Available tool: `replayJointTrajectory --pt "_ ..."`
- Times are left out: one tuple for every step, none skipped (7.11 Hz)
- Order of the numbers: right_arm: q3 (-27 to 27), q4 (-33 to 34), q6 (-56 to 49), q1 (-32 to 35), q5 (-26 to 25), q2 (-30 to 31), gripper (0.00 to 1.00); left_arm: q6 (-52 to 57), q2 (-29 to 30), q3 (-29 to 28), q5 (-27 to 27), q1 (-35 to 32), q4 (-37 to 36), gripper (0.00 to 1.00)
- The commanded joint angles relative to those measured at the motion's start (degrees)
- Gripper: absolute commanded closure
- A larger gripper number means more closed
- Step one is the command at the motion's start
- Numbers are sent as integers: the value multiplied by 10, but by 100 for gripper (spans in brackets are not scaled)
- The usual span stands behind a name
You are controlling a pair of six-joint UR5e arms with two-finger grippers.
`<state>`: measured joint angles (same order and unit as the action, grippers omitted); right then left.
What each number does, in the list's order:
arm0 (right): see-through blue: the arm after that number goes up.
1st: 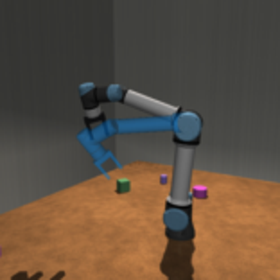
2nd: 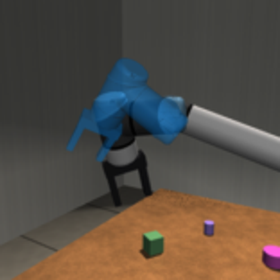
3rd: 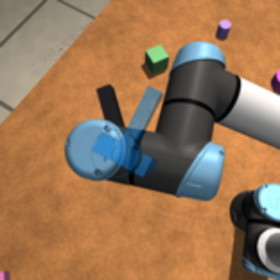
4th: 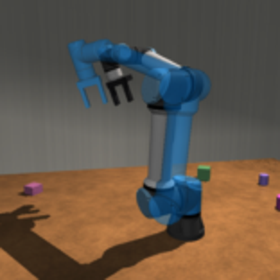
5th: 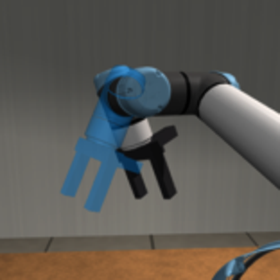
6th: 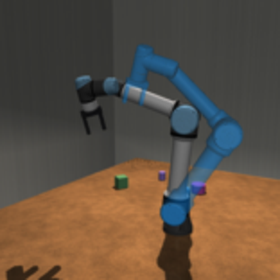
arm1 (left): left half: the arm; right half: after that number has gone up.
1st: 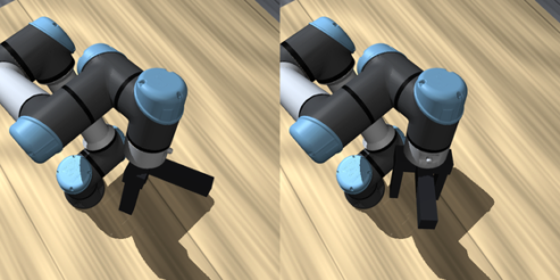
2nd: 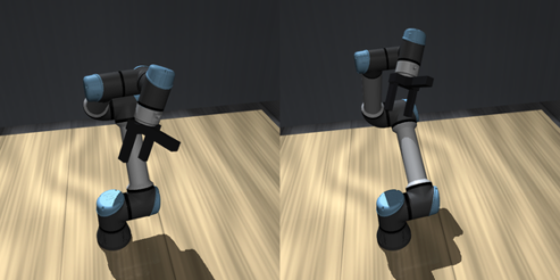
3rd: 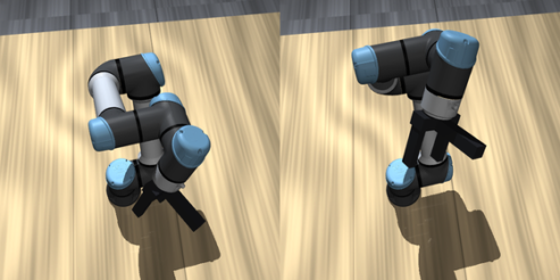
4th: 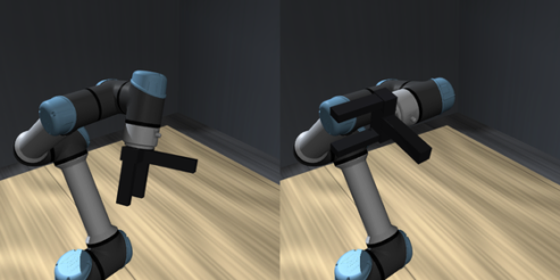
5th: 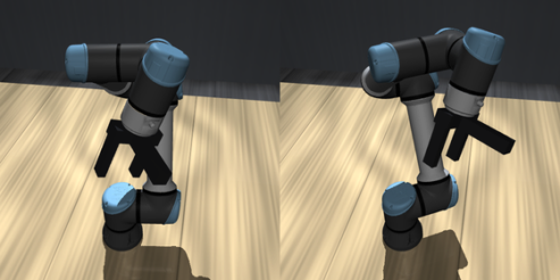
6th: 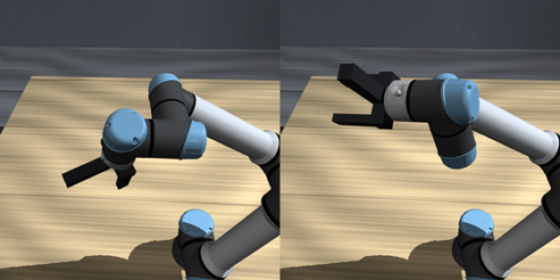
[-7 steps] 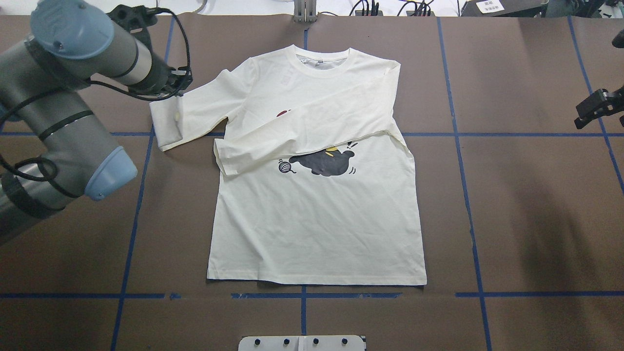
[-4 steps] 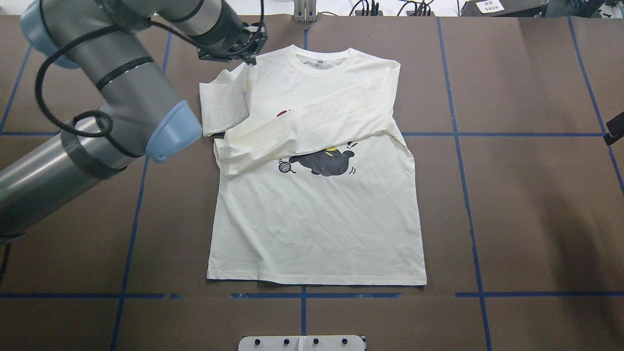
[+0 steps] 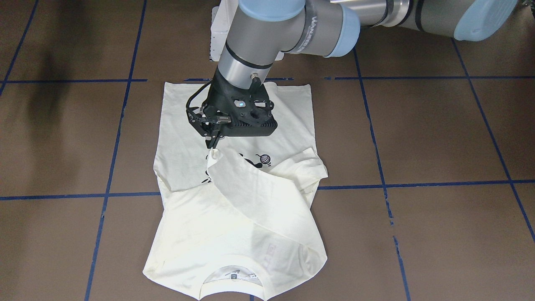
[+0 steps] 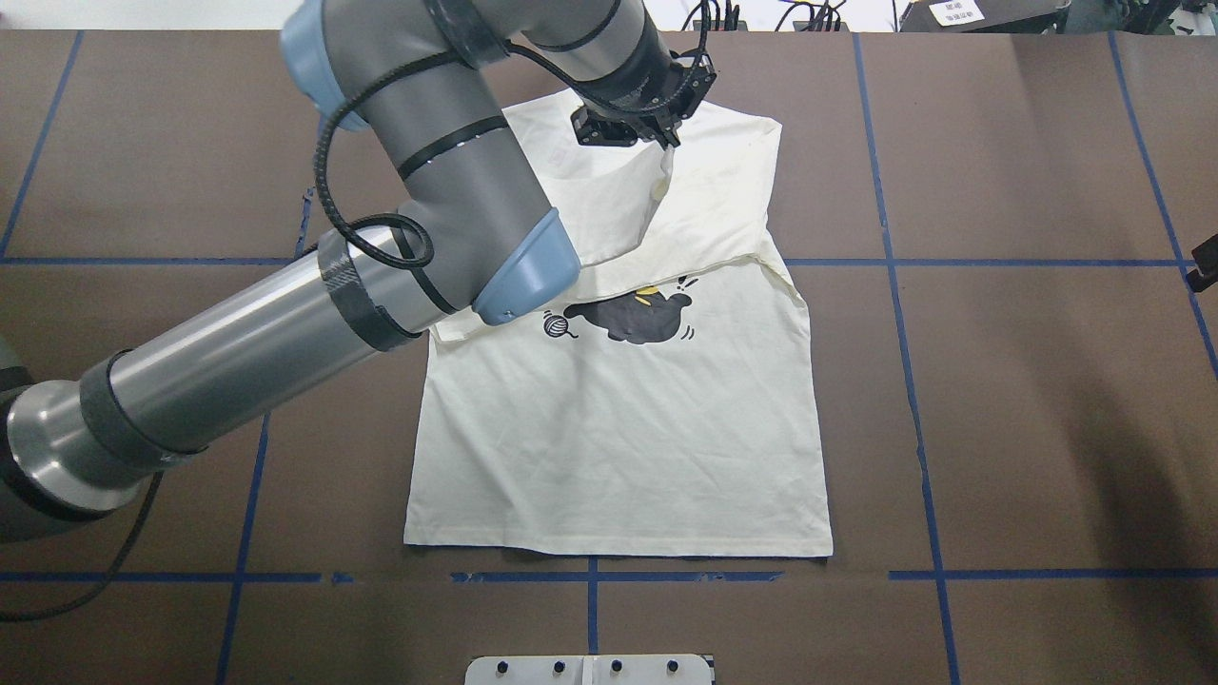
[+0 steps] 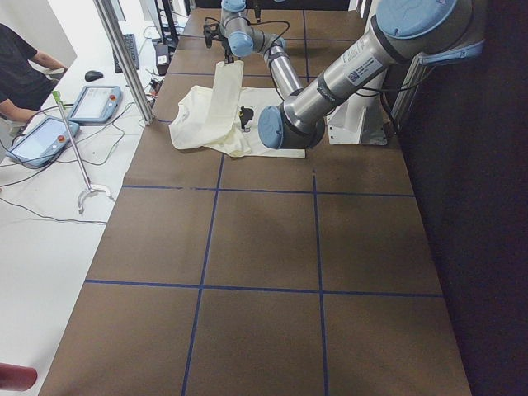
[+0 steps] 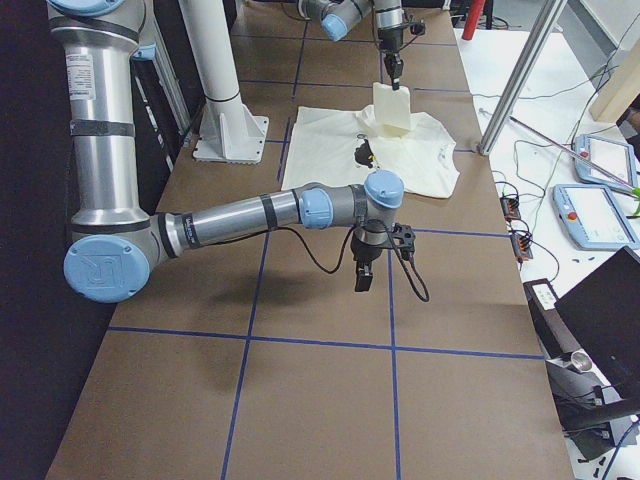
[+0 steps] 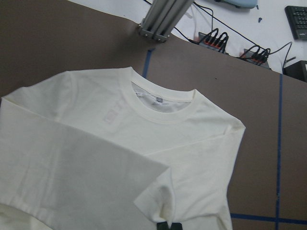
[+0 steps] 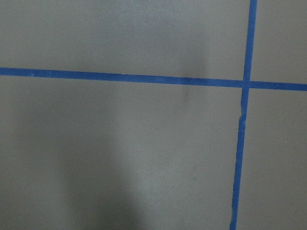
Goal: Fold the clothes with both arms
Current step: 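Carry the sleeve with the left gripper across the shirt front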
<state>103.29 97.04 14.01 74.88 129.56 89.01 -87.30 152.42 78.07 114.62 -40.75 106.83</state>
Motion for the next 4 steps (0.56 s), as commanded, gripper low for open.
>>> replayJointTrajectory --pt "0 0 2 0 1 0 0 -29 30 -92 -63 47 72 100" --pt "-1 0 2 0 1 0 0 -46 51 -133 -67 65 103 100" --pt "-5 0 2 0 2 -1 0 -54 100 -201 -108 87 117 100" --pt "-5 0 3 0 2 -2 0 -64 115 -232 -145 113 143 100"
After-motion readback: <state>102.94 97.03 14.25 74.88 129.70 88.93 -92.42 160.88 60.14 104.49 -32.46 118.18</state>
